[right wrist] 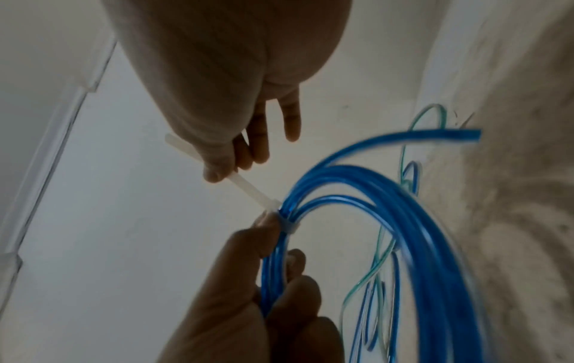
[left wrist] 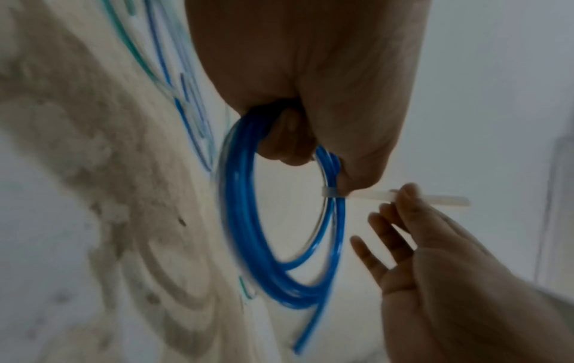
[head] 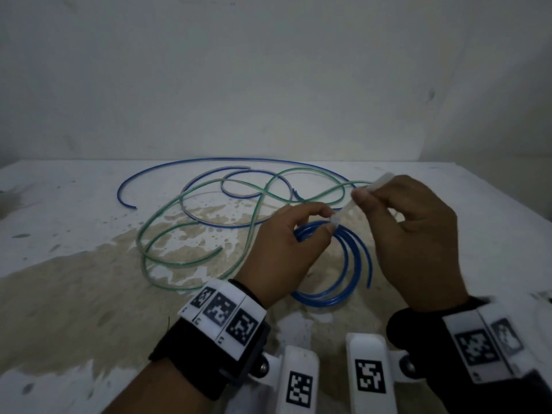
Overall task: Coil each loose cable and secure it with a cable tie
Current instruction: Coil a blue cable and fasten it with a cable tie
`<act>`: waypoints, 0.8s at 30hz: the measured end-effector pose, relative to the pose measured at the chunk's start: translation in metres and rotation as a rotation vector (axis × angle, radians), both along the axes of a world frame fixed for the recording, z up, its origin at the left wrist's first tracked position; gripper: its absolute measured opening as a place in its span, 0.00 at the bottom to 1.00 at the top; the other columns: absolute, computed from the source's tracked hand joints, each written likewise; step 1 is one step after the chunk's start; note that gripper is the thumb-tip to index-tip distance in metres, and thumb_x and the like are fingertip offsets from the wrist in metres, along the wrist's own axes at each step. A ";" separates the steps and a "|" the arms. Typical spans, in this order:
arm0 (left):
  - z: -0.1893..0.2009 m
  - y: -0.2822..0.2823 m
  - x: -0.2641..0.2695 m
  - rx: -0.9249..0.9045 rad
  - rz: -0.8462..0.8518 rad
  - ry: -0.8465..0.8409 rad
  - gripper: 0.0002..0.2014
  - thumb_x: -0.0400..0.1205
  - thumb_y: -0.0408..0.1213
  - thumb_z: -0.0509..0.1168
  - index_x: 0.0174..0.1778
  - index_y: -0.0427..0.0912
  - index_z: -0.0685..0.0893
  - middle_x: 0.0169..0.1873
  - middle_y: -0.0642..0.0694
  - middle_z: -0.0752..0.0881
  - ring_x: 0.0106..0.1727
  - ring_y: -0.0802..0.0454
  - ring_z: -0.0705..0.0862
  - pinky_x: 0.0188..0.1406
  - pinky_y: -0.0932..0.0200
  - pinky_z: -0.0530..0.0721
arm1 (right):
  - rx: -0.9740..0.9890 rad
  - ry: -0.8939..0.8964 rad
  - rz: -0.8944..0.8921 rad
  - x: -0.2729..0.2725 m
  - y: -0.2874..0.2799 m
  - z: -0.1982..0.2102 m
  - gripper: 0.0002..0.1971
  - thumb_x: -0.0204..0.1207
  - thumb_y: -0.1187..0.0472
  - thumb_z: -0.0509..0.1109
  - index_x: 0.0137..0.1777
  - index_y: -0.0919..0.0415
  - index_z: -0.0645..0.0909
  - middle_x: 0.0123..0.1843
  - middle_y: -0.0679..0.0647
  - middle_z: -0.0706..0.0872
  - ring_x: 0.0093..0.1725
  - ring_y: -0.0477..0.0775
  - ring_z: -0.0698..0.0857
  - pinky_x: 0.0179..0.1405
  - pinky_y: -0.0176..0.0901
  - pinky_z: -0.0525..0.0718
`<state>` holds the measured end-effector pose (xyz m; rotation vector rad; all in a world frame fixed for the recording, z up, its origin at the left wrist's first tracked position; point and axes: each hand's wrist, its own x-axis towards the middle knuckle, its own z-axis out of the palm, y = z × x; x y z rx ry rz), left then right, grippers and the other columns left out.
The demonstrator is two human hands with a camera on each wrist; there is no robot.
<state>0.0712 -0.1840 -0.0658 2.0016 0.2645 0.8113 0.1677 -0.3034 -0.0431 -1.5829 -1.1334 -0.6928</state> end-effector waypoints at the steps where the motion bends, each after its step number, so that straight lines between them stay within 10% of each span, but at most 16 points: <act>1: 0.001 0.000 0.000 0.003 0.010 -0.005 0.05 0.81 0.42 0.69 0.46 0.58 0.82 0.37 0.62 0.78 0.40 0.69 0.78 0.39 0.79 0.71 | 0.025 -0.010 -0.018 -0.001 -0.001 0.002 0.09 0.78 0.66 0.69 0.37 0.66 0.84 0.34 0.51 0.81 0.38 0.42 0.77 0.47 0.21 0.70; 7: -0.002 0.000 -0.001 -0.127 -0.041 -0.027 0.05 0.81 0.43 0.66 0.51 0.54 0.85 0.45 0.53 0.85 0.33 0.70 0.80 0.33 0.73 0.74 | -0.109 0.448 0.197 -0.006 0.007 -0.001 0.08 0.80 0.55 0.67 0.39 0.55 0.82 0.37 0.46 0.86 0.40 0.43 0.86 0.43 0.37 0.82; 13: -0.001 -0.002 0.000 -0.198 -0.080 0.016 0.08 0.85 0.39 0.61 0.42 0.45 0.82 0.21 0.62 0.77 0.20 0.65 0.72 0.24 0.71 0.69 | -0.226 0.401 0.145 -0.001 0.009 -0.010 0.10 0.79 0.61 0.68 0.36 0.54 0.81 0.35 0.50 0.87 0.38 0.48 0.88 0.42 0.48 0.87; 17: 0.000 0.008 0.001 -0.459 -0.005 -0.070 0.11 0.87 0.37 0.58 0.37 0.43 0.75 0.15 0.59 0.72 0.16 0.60 0.64 0.18 0.65 0.67 | -0.191 0.319 0.042 0.009 0.006 -0.013 0.09 0.80 0.62 0.67 0.37 0.57 0.80 0.37 0.56 0.87 0.35 0.47 0.85 0.37 0.35 0.82; 24: -0.002 0.009 0.001 -0.393 -0.058 -0.023 0.09 0.86 0.36 0.59 0.39 0.45 0.76 0.19 0.58 0.73 0.17 0.59 0.64 0.19 0.63 0.67 | -0.177 0.273 0.031 0.007 0.008 -0.015 0.06 0.78 0.61 0.70 0.40 0.54 0.85 0.35 0.49 0.86 0.38 0.43 0.82 0.38 0.23 0.75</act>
